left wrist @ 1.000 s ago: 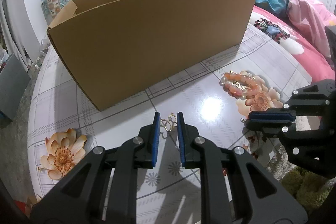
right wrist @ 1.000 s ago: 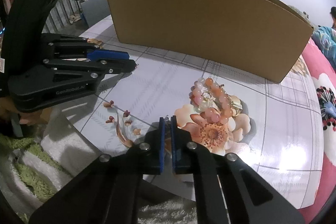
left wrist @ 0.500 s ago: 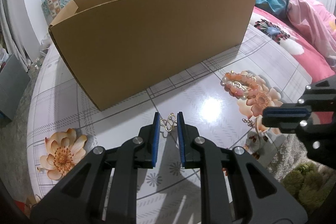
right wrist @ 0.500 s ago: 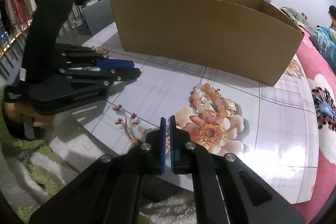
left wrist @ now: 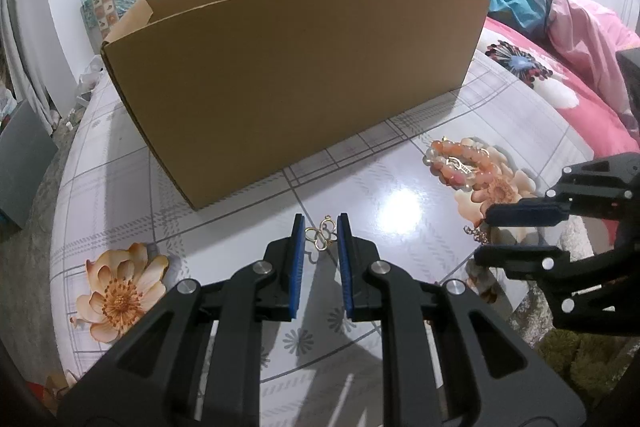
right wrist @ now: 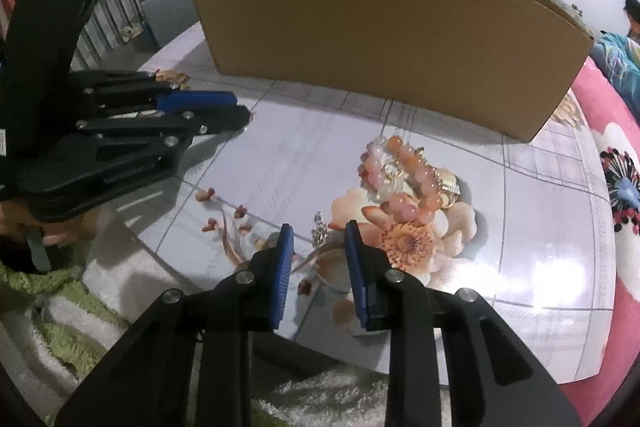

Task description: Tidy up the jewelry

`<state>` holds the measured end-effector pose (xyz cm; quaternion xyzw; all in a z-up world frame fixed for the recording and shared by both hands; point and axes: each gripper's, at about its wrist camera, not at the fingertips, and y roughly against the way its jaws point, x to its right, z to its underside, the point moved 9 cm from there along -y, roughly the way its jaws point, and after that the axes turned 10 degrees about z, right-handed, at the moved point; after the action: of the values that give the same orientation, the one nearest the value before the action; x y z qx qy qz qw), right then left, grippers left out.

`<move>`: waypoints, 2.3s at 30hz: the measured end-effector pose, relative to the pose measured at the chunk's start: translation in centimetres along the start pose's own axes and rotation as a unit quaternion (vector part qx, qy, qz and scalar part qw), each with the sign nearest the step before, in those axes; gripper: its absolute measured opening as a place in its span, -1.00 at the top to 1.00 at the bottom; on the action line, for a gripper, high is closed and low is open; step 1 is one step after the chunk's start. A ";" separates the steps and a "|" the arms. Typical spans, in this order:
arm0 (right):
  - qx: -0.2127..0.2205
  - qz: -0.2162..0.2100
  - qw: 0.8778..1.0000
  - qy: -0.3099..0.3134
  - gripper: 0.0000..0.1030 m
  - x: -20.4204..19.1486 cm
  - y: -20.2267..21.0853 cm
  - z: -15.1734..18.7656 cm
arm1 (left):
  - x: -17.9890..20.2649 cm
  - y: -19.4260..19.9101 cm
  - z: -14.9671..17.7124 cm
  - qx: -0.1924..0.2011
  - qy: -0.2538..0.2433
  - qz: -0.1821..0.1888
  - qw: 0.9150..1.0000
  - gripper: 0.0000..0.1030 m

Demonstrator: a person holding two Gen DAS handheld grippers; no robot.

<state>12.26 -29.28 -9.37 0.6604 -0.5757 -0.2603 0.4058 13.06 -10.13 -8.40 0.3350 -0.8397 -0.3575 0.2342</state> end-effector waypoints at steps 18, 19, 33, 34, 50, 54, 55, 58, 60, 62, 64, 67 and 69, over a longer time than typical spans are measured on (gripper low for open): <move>0.009 -0.053 0.997 -0.056 0.98 2.7 2.1 -1.6 | -0.3 0.3 -0.1 0.008 0.003 0.001 1.000 0.72; 0.013 -0.053 0.997 -0.057 0.98 2.8 2.4 -1.6 | -0.2 0.4 -0.1 0.009 0.003 0.001 1.000 0.72; 0.000 -0.051 0.999 -0.016 0.51 2.4 1.4 -0.8 | 0.8 2.0 -0.4 0.021 -0.005 -0.007 1.000 0.72; -0.005 -0.050 0.999 -0.010 0.51 2.2 1.0 -0.7 | 0.8 2.0 -0.3 0.020 -0.005 -0.006 1.000 0.72; -0.024 -0.080 0.996 -0.043 0.97 3.9 0.5 -1.4 | 0.1 1.7 0.6 0.021 0.008 0.003 1.000 0.72; -0.014 -0.097 0.993 -0.070 0.97 5.2 1.8 -2.0 | -0.1 1.6 0.8 0.019 0.010 0.003 1.000 0.72; -0.013 -0.100 0.992 -0.072 0.97 5.4 2.0 -2.2 | -0.2 1.5 0.8 0.019 0.011 0.003 1.000 0.72; -0.009 -0.112 0.990 -0.083 0.97 5.6 2.9 -2.8 | -0.2 1.6 0.8 0.019 0.012 0.003 1.000 0.72; -0.003 -0.121 0.988 -0.091 0.97 6.0 3.6 -3.3 | -0.2 1.8 0.6 0.022 0.011 0.003 1.000 0.72; 0.004 -0.127 0.987 -0.097 0.97 6.0 4.0 -4.3 | -0.1 2.0 0.5 0.026 0.009 0.003 1.000 0.72; 0.014 -0.128 0.987 -0.098 0.97 6.4 4.9 -5.0 | 0.2 2.7 0.1 0.034 0.006 0.003 0.999 0.72; 0.035 -0.137 0.985 -0.099 0.97 6.7 6.2 -6.6 | 0.6 4.1 -0.7 0.046 0.001 0.006 0.999 0.72; 0.055 -0.141 0.984 -0.095 0.97 7.1 7.4 -7.9 | 1.1 5.4 -1.6 0.057 -0.004 0.016 0.998 0.72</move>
<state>16.01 -34.38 1.94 0.7283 -0.5262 -0.3445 0.2720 11.22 -8.86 -3.08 0.3335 -0.8648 -0.3062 0.2171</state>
